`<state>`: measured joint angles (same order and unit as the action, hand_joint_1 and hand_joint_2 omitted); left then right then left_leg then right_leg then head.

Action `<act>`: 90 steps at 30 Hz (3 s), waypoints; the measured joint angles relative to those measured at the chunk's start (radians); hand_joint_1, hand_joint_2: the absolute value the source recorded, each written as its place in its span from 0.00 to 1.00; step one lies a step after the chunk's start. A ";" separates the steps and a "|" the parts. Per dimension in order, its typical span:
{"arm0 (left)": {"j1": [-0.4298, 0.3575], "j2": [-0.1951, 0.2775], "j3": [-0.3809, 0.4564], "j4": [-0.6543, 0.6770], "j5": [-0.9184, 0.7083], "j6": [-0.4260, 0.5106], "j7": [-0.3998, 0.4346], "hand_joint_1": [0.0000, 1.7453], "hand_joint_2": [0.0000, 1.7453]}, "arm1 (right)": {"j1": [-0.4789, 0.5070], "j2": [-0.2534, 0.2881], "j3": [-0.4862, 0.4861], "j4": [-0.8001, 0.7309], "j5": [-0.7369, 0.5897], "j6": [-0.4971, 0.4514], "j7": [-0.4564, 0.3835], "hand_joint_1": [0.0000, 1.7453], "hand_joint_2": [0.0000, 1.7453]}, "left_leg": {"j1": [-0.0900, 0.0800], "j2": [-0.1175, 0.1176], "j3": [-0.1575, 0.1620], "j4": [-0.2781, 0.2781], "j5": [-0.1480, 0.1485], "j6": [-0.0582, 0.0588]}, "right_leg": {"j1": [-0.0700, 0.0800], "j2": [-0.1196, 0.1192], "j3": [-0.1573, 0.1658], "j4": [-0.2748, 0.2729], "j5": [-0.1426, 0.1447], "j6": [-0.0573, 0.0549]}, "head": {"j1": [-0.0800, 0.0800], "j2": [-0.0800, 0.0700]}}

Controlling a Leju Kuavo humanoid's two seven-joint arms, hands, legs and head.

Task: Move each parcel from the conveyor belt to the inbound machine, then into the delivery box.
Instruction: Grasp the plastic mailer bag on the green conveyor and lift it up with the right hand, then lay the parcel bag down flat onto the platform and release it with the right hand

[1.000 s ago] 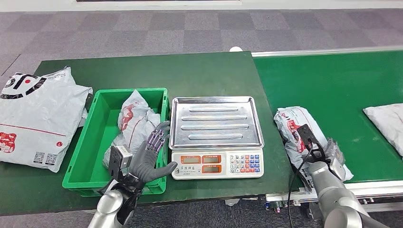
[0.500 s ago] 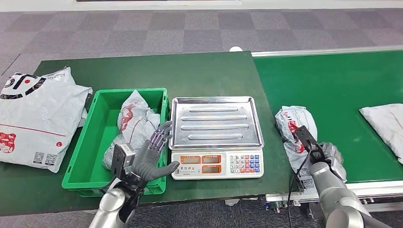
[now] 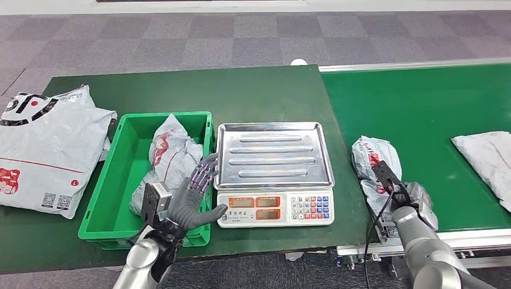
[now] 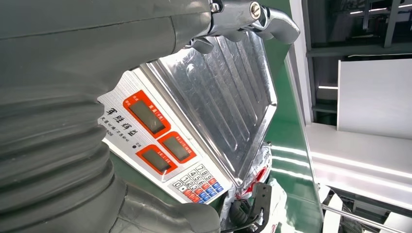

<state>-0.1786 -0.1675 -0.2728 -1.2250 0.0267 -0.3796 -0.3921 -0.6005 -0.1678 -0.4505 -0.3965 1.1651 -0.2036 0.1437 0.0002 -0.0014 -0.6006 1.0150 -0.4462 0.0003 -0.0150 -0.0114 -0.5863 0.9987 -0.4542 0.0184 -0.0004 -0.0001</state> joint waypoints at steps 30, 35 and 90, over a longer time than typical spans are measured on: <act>-0.035 -0.005 0.009 0.003 0.014 0.002 -0.009 0.00 1.00 | 0.256 0.242 -0.050 -0.942 -0.530 -0.495 -0.847 1.00 1.00 | 0.000 -0.001 -0.002 0.000 0.000 -0.001 | 0.000 -0.001 -0.002 0.000 -0.001 -0.001 | 0.000 0.000; -0.067 -0.005 0.008 0.031 0.021 0.001 -0.026 0.00 1.00 | 0.326 0.285 -0.013 -1.168 -0.505 -0.495 -0.847 1.00 1.00 | 0.000 -0.001 -0.002 0.000 0.000 -0.001 | 0.000 -0.001 -0.002 0.001 -0.001 -0.001 | 0.000 0.000; 0.015 -0.023 0.020 -0.110 -0.136 0.474 -0.109 0.00 1.00 | 0.322 0.220 0.665 -0.844 -0.374 0.079 -0.382 1.00 1.00 | 0.001 0.001 -0.002 -0.001 0.000 -0.001 | 0.001 0.001 -0.002 0.001 -0.001 -0.002 | 0.000 0.000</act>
<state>-0.1631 -0.1902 -0.2524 -1.3355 -0.1095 0.0942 -0.5008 -0.2781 0.0517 0.2143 -1.2404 0.7911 -0.1242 -0.2381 0.0010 -0.0004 -0.6025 1.0144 -0.4466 -0.0008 -0.0145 -0.0105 -0.5886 0.9995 -0.4555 0.0168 -0.0006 -0.0001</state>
